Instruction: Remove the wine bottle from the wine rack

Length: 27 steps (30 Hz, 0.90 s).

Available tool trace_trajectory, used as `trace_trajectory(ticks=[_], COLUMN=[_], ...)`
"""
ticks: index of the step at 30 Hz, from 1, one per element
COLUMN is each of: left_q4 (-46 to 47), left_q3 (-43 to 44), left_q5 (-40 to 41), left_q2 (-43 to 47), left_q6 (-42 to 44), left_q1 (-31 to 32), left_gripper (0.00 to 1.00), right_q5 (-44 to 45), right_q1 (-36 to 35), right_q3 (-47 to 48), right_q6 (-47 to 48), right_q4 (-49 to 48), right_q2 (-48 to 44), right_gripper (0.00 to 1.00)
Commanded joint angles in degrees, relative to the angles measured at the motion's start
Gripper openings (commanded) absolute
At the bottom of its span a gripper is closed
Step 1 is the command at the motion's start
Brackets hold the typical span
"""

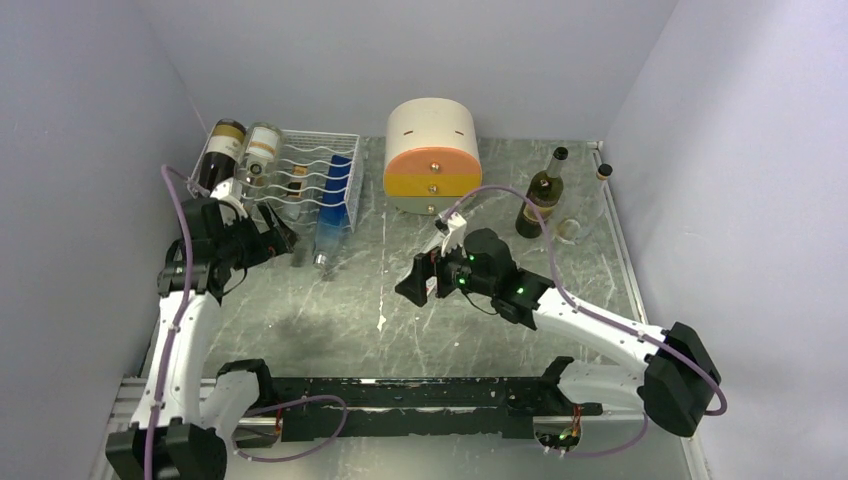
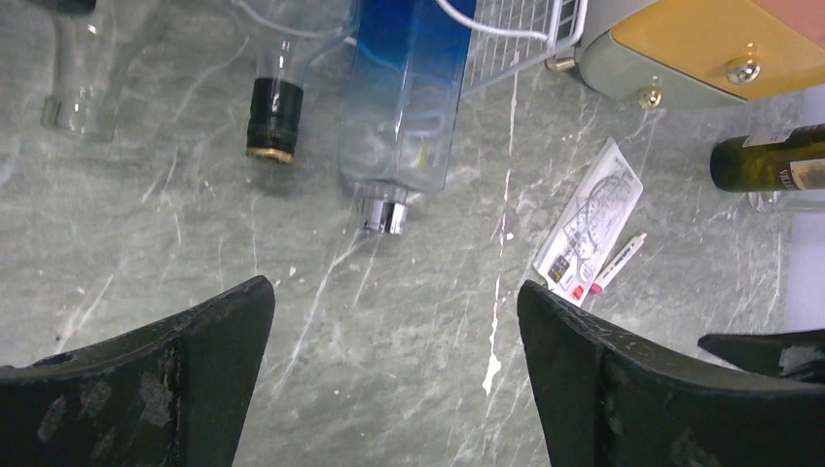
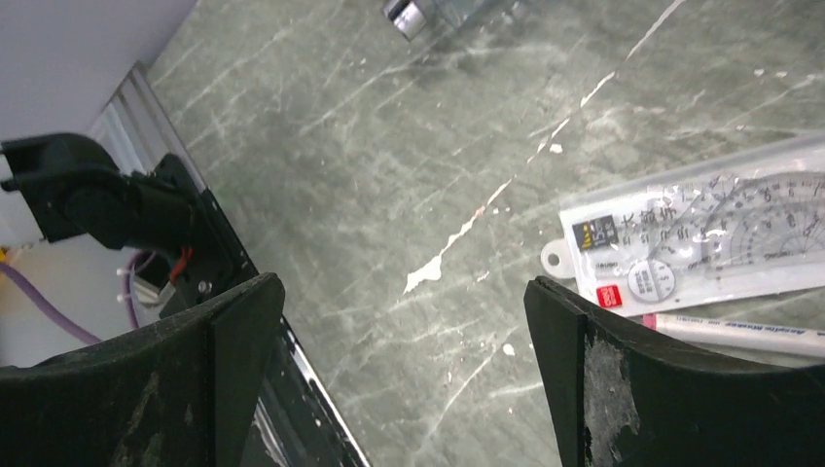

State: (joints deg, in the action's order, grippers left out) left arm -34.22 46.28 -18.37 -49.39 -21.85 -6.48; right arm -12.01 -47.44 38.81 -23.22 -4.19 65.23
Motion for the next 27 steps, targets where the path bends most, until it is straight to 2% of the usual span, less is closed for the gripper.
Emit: trace_trajectory(ticks=[1, 4, 8, 10, 14, 17, 22, 27], left_q4=[1.67, 4.21, 4.42, 4.67, 7.56, 10.53, 12.99, 12.69], left_q3=[4.62, 4.72, 7.13, 8.11, 9.24, 9.92, 13.22, 17.95], left_q5=[-0.93, 3.24, 16.73, 24.34, 34.31, 37.13, 38.60, 42.23], left_q2=[-5.62, -9.64, -17.59, -20.93, -27.12, -31.38, -38.66, -46.92], left_q6=[2.30, 1.38, 1.37, 2.03, 6.01, 10.32, 16.07, 18.43], left_q1=[1.24, 5.86, 16.64, 20.50, 27.32, 30.34, 31.86, 31.92], left_gripper=[0.97, 0.97, 0.98, 0.99, 0.99, 0.99, 0.98, 0.99], right_q5=[-3.74, -2.72, -2.70, 0.07, 7.37, 10.46, 16.69, 16.53], right_q1=[-0.25, -0.20, -0.20, -0.22, -0.16, -0.11, -0.18, -0.12], right_q3=[-0.31, 0.44, -0.68, -0.60, -0.44, -0.66, -0.66, -0.83], right_q6=[4.56, 7.25, 7.19, 7.24, 6.13, 6.57, 7.64, 7.64], right_q4=[3.29, 7.80, 8.65, 9.52, 11.17, 12.05, 16.00, 17.19], right_q2=[-3.10, -5.20, -8.55, -9.99, -14.39, -17.95, -22.22, -23.15], right_gripper=[1.00, 1.00, 1.00, 1.00, 1.00, 1.00, 1.00, 1.00])
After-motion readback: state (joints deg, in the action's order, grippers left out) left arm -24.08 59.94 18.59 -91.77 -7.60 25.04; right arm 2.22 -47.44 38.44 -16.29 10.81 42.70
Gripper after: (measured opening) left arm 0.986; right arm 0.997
